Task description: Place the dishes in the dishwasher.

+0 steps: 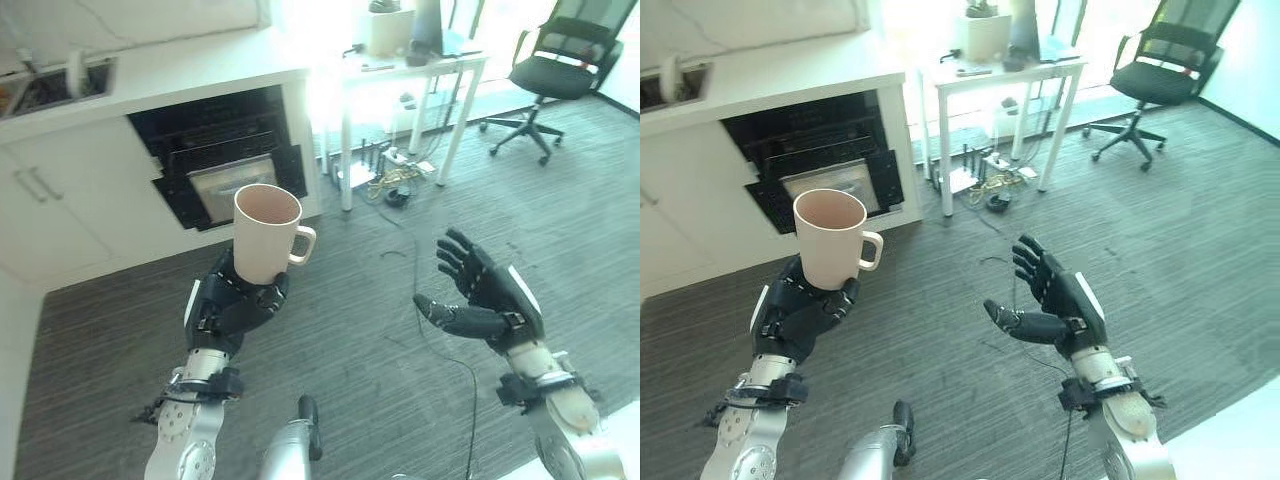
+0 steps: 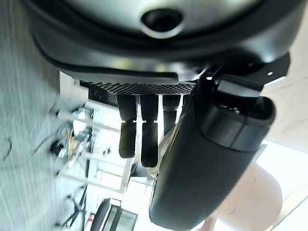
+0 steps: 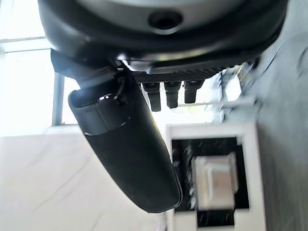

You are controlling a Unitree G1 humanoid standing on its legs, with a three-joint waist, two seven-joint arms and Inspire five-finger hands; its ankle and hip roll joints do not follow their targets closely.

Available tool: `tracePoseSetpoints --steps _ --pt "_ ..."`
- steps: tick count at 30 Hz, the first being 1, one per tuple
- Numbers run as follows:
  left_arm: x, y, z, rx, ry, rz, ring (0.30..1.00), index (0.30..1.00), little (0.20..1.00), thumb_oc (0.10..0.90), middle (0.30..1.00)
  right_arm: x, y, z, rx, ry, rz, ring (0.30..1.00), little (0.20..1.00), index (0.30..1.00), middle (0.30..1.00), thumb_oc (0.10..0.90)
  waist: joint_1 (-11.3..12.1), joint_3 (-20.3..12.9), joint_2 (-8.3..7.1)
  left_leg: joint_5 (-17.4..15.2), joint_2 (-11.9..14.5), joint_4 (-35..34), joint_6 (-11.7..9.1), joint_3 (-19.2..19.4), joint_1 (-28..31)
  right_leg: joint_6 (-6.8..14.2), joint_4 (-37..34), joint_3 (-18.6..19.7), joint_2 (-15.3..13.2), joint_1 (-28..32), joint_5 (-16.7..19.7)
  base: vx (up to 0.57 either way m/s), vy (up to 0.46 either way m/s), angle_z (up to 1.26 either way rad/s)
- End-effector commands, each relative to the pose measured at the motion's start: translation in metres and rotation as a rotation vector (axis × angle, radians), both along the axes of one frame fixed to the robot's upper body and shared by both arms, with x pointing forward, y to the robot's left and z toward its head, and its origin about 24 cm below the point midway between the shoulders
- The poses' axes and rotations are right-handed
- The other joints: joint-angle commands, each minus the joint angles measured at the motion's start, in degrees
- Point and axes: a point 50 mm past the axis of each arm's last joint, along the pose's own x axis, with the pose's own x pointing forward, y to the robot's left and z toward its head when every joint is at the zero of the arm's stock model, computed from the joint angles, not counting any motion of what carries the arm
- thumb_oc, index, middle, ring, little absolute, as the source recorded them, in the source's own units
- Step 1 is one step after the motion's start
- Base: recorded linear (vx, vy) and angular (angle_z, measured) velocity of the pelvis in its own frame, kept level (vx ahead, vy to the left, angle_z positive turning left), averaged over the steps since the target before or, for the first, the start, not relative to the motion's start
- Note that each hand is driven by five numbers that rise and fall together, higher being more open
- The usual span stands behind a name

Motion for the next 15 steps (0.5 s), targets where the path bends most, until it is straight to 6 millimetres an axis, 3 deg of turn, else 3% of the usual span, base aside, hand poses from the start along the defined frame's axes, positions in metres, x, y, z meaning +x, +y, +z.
tracePoseSetpoints --steps 1,3,4,5,7,8,10,12,15 --pt "0.005 0.006 0.064 0.020 -0.361 0.011 0.300 0.300 0.300 0.400 0.300 0.007 0.007 0.059 0.051 -0.334 0.065 0.900 0.900 0.900 0.900 0.800 2.06 -4.29 0.34 -1.66 4.03 -2.69 -8.05 -2.56 6.44 6.56 4.56 2.50 -8.00 -7.57 2.90 0.29 0.290 0.03" --pt "0.011 0.004 0.069 0.033 -0.368 -0.007 0.300 0.300 0.300 0.400 0.300 0.008 0.008 0.060 0.061 -0.334 0.052 0.900 0.900 0.900 0.900 0.800 2.57 -4.79 -0.12 -2.85 2.31 -2.69 -6.57 -3.01 7.33 7.46 4.56 1.44 -9.48 -6.17 3.60 0.36 0.323 0.38" --pt "0.014 0.001 0.072 0.044 -0.370 -0.026 0.300 0.300 0.300 0.400 0.300 0.010 0.010 0.059 0.067 -0.338 0.036 0.900 0.900 0.900 0.900 0.800 2.99 -5.16 -0.66 -3.42 0.79 -2.69 -5.37 -3.69 7.73 8.28 4.56 0.58 -10.34 -4.86 6.15 0.45 0.377 1.13" --pt "0.017 -0.002 0.073 0.048 -0.366 -0.034 0.300 0.300 0.300 0.400 0.300 0.011 0.012 0.059 0.082 -0.337 0.022 0.900 0.900 0.900 0.900 0.800 3.14 -5.48 -0.93 -4.09 -0.97 -2.69 -4.13 -5.16 8.48 9.06 4.56 -0.06 -10.96 -3.64 11.15 0.45 0.382 1.26" --pt "0.018 -0.002 0.074 0.047 -0.364 -0.038 0.300 0.300 0.300 0.400 0.300 0.011 0.014 0.058 0.093 -0.333 0.019 0.900 0.900 0.900 0.900 0.800 3.06 -5.54 -0.71 -4.65 -2.10 -2.69 -3.40 -6.71 9.32 9.51 4.56 -0.35 -10.62 -2.68 15.14 0.28 0.257 0.92" --pt "0.019 -0.003 0.074 0.052 -0.366 -0.040 0.300 0.300 0.300 0.400 0.300 0.011 0.015 0.056 0.092 -0.331 0.016 0.900 0.900 0.900 0.900 0.800 2.99 -5.33 -0.43 -5.08 -3.05 -2.69 -2.79 -7.99 10.34 9.86 8.20 -0.67 -10.66 -3.11 18.14 0.20 0.225 0.58" --pt "0.017 -0.003 0.075 0.061 -0.373 -0.037 0.300 0.300 0.300 0.400 0.300 0.009 0.019 0.054 0.097 -0.325 0.024 0.900 0.900 0.900 0.900 0.800 2.90 -4.89 0.15 -5.86 -4.07 -2.69 -1.94 -9.20 12.06 9.98 18.95 -0.24 -11.40 -6.88 20.37 0.21 0.285 0.49" --pt "0.016 -0.004 0.077 0.071 -0.380 -0.017 0.300 0.300 0.300 0.400 0.300 0.011 0.023 0.052 0.090 -0.316 0.042 0.900 0.900 0.900 0.900 0.800 2.66 -4.44 0.54 -6.53 -4.36 -2.69 -1.62 -9.45 13.50 9.08 23.49 0.43 -11.96 -12.23 20.02 0.16 0.204 0.18" --pt "0.016 0.000 0.081 0.067 -0.384 0.010 0.300 0.300 0.300 0.400 0.300 0.013 0.023 0.052 0.091 -0.306 0.058 0.900 0.900 0.900 0.900 0.800 2.94 -3.92 0.25 -6.70 -3.79 -2.69 -2.24 -9.57 14.46 8.03 13.43 -1.96 -11.11 -13.31 17.41 0.19 -0.008 0.04"
